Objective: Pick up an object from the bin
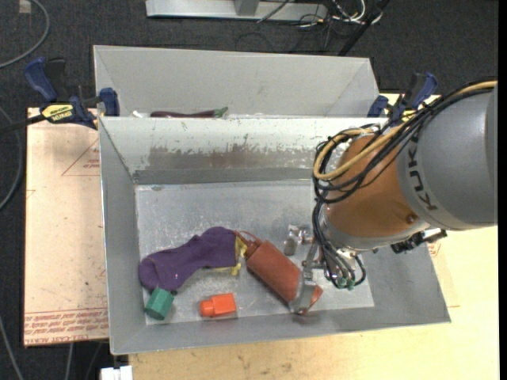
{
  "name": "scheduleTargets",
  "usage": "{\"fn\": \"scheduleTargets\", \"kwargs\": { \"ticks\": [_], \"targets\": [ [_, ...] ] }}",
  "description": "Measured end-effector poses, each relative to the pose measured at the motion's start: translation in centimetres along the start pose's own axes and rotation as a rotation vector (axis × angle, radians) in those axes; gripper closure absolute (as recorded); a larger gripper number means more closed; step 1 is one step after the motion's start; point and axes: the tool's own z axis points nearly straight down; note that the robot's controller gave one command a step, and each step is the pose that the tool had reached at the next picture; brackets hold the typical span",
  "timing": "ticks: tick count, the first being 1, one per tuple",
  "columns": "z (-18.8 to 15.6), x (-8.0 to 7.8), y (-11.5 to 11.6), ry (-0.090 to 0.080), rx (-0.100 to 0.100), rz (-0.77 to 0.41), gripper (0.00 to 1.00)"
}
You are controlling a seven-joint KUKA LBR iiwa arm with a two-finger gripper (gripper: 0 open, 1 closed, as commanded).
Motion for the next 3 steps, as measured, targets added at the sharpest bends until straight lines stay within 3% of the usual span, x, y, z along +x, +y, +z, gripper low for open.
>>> {"fn": "scheduleTargets", "kwargs": {
  "ticks": [1, 2, 3],
  "targets": [
    [5.1, 0.3, 0.8, -0.012, -0.004, -0.045, 0.0],
    [5.6, 0.6, -1.0, 0.0, -0.001, 0.102, 1.0],
    [5.6, 0.6, -1.0, 0.0, -0.001, 0.102, 1.0]
  ]
}}
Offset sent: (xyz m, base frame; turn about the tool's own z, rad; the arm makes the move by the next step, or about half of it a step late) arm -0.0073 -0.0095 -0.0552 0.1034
